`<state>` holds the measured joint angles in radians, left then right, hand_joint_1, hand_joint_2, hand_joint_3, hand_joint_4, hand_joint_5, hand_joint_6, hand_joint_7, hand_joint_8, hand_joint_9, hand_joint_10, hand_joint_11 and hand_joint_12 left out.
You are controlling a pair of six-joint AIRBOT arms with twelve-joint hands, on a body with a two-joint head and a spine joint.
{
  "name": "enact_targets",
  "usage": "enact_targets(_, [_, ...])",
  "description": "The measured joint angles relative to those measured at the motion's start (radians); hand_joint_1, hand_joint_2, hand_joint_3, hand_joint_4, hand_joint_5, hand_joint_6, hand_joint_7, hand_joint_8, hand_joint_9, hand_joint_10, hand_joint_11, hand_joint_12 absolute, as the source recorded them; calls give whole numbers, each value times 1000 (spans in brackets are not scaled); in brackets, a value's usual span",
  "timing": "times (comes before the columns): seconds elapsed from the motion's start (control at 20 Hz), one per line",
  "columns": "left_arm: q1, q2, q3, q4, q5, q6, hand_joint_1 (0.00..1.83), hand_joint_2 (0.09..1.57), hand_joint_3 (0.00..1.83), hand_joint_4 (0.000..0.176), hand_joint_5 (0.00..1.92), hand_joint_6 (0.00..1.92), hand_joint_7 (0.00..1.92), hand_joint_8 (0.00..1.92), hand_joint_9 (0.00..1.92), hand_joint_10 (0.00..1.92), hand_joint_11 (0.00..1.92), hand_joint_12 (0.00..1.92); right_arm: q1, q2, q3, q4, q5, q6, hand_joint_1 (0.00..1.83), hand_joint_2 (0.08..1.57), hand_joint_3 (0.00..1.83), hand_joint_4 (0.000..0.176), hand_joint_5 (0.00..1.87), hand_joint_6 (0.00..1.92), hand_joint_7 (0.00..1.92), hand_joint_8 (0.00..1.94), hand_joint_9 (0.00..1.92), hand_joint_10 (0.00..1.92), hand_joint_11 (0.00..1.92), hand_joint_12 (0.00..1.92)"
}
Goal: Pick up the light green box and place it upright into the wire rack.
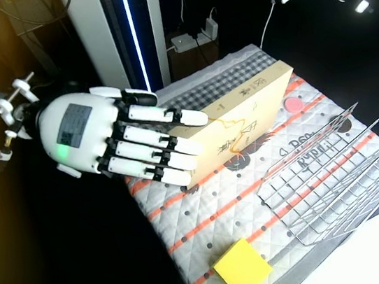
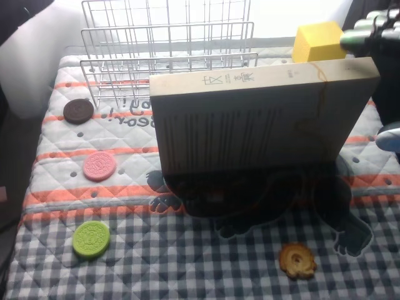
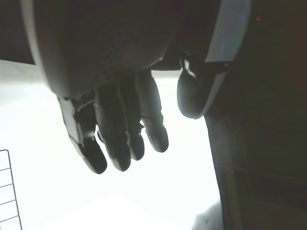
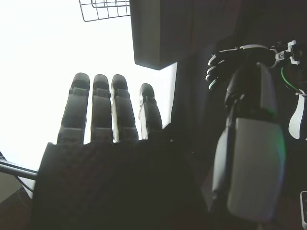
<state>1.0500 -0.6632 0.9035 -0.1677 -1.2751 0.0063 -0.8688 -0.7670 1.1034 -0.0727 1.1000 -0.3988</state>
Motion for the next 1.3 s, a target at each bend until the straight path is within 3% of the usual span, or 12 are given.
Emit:
enact_targets(0.05, [0, 0, 0, -3, -1, 0, 357, 1104, 0, 76, 522, 5, 359, 2, 383, 7, 5, 799, 0, 0, 0, 1, -1, 0, 635, 1015, 8, 103, 310, 0, 261, 0, 156, 15, 26, 267])
enact_targets(0.1, [0, 0, 0, -3, -2, 0, 369, 1102, 0, 57, 530, 6, 369, 5, 388, 8, 4, 793, 0, 0, 0, 2, 1, 0, 635, 1017, 7, 125, 269, 0, 232, 0, 158, 13, 61, 276])
enact_targets(0.15, [0, 0, 0, -2, -2, 0, 364, 1103, 0, 48, 539, 8, 378, 7, 397, 9, 17, 791, 0, 0, 0, 1, 1, 0, 638, 1019, 0, 126, 238, 0, 207, 1, 157, 2, 106, 227])
enact_targets(0.2, [0, 0, 0, -3, -3, 0, 365, 1103, 0, 50, 537, 5, 367, 1, 389, 5, 3, 779, 7, 0, 0, 0, -3, 0, 642, 1000, 3, 135, 158, 0, 143, 0, 130, 0, 137, 170])
enact_targets(0.25, [0, 0, 0, -4, -2, 0, 373, 1099, 0, 46, 539, 4, 364, 0, 384, 2, 0, 767, 13, 0, 0, 0, -5, 0, 647, 981, 0, 161, 97, 0, 76, 0, 86, 0, 110, 142])
enact_targets(0.3, [0, 0, 0, -4, -3, 0, 386, 1100, 0, 36, 545, 4, 359, 0, 377, 0, 0, 754, 19, 0, 0, 1, -5, 0, 635, 949, 0, 173, 19, 0, 14, 0, 24, 0, 35, 107])
enact_targets(0.4, [0, 0, 0, -4, -1, 0, 407, 1097, 0, 35, 552, 4, 371, 3, 389, 3, 0, 776, 34, -3, 4, -9, 0, 0, 663, 826, 0, 176, 0, 0, 0, 0, 11, 1, 23, 25])
enact_targets(0.65, [2, 0, 2, -6, 0, 0, 440, 1086, 0, 25, 555, 2, 378, 4, 392, 3, 5, 788, 171, -52, 38, -118, -65, 0, 729, 776, 0, 176, 0, 0, 0, 0, 41, 11, 89, 51])
enact_targets(1.05, [2, -3, 6, -14, -1, 0, 471, 1087, 0, 48, 531, 0, 356, 1, 400, 1, 0, 778, 326, -166, 172, -325, -238, 1, 735, 796, 5, 176, 0, 0, 60, 16, 116, 24, 137, 75])
enact_targets(1.2, [2, -3, 6, -16, -2, 0, 435, 1098, 2, 82, 491, 0, 352, 1, 392, 1, 0, 783, 366, -179, 176, -412, -299, 2, 742, 780, 0, 176, 0, 0, 57, 9, 113, 13, 143, 81])
enact_targets(1.3, [2, -3, 6, -16, -3, 0, 420, 1103, 2, 93, 473, 0, 347, 0, 379, 2, 0, 804, 367, -185, 180, -439, -315, 2, 757, 788, 0, 176, 0, 0, 139, 8, 177, 15, 212, 128])
